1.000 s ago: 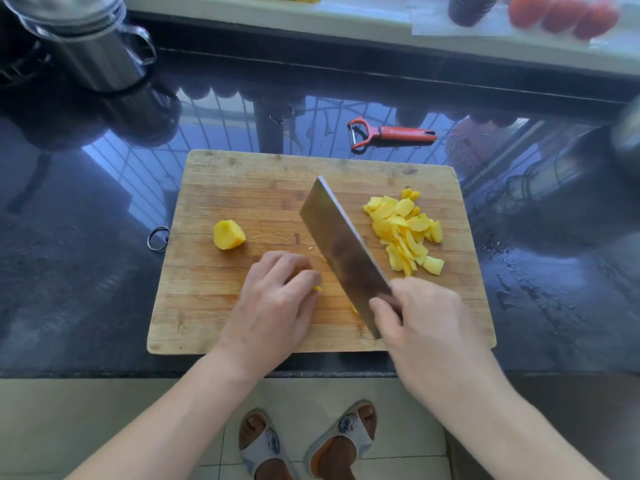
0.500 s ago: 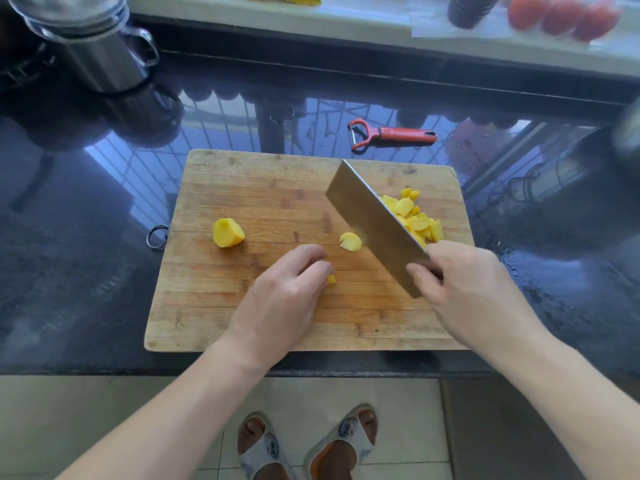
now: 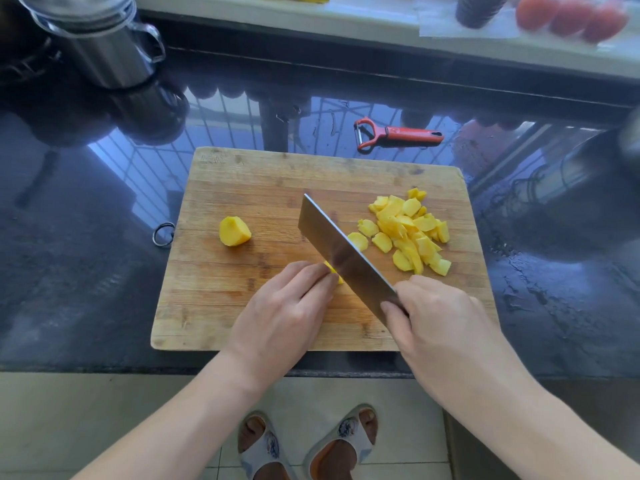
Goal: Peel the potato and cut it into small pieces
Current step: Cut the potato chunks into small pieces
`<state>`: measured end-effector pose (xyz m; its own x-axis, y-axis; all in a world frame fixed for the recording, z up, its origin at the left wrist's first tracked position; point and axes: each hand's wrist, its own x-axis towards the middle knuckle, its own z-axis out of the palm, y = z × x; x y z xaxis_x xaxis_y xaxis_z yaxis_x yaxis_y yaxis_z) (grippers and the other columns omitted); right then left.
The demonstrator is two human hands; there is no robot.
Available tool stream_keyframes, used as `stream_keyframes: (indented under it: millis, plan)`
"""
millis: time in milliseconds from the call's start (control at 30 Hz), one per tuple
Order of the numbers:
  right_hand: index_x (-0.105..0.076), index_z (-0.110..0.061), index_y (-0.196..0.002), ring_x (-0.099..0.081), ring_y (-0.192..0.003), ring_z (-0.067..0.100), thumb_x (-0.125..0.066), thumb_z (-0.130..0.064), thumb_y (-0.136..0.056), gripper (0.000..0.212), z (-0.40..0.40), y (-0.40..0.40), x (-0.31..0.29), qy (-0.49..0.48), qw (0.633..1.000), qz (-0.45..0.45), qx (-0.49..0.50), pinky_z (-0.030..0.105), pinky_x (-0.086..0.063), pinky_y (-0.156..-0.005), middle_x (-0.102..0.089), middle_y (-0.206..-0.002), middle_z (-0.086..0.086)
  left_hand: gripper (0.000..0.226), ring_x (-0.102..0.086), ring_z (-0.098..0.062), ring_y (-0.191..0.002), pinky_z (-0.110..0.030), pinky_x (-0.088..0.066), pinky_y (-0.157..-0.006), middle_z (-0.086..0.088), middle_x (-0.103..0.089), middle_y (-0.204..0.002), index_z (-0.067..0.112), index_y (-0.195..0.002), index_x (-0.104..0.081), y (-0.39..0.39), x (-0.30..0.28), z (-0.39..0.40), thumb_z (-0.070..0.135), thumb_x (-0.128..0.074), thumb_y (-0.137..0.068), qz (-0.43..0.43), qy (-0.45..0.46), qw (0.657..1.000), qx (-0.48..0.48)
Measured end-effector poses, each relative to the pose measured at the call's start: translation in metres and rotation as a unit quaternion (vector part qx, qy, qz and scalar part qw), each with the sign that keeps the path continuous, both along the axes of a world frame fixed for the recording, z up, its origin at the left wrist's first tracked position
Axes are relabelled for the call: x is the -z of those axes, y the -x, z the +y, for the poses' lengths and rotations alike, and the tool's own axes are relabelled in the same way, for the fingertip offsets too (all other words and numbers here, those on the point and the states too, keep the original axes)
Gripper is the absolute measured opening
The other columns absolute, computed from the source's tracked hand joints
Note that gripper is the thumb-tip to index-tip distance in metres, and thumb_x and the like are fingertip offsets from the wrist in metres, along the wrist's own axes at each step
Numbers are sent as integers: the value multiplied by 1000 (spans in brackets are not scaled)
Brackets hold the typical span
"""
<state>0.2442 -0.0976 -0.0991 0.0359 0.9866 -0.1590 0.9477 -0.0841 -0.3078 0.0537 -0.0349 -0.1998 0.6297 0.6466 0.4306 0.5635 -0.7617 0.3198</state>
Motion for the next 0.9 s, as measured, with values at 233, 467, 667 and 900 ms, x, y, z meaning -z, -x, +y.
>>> stream_keyframes:
  millis: [233,467,667,900]
  plan:
    - [-29,-30,-68,-46,-63,17,-39,-40,-100,34,-8,20,-8,52,998,-9,39,32,-33,-52,-41,-73,-8,17,-68,-33,-107,-41,-56,-99,-16,-72,-113,-3,-114,-73,1,3,1,2,-61,-102,-9,-2,1000,-6]
    - [-33,-26,-79,-54,-73,28,-44,-23,-104,28,9,38,3,61,996,-23,56,37,-35,-58,-40,-80,-5,17,-67,-33,-106,-40,-55,-99,-16,-71,-113,-2,-113,-72,1,3,3,-2,-62,-99,-22,10,1000,-1]
    - [-33,-28,-70,-45,-59,16,-47,-32,-102,35,22,30,8,-18,997,29,67,36,-37,-52,-42,-71,-8,16,-67,-32,-106,-38,-55,-100,-16,-72,-111,-3,-112,-74,2,6,1,1,-63,-101,-29,9,999,-15]
    - [-26,-34,-67,-44,-59,18,-46,-35,-99,38,-1,32,2,-1,999,14,51,37,-39,-51,-39,-70,-9,15,-67,-31,-105,-38,-55,-98,-15,-72,-110,-2,-110,-74,3,5,-1,2,-63,-101,-29,10,999,-23]
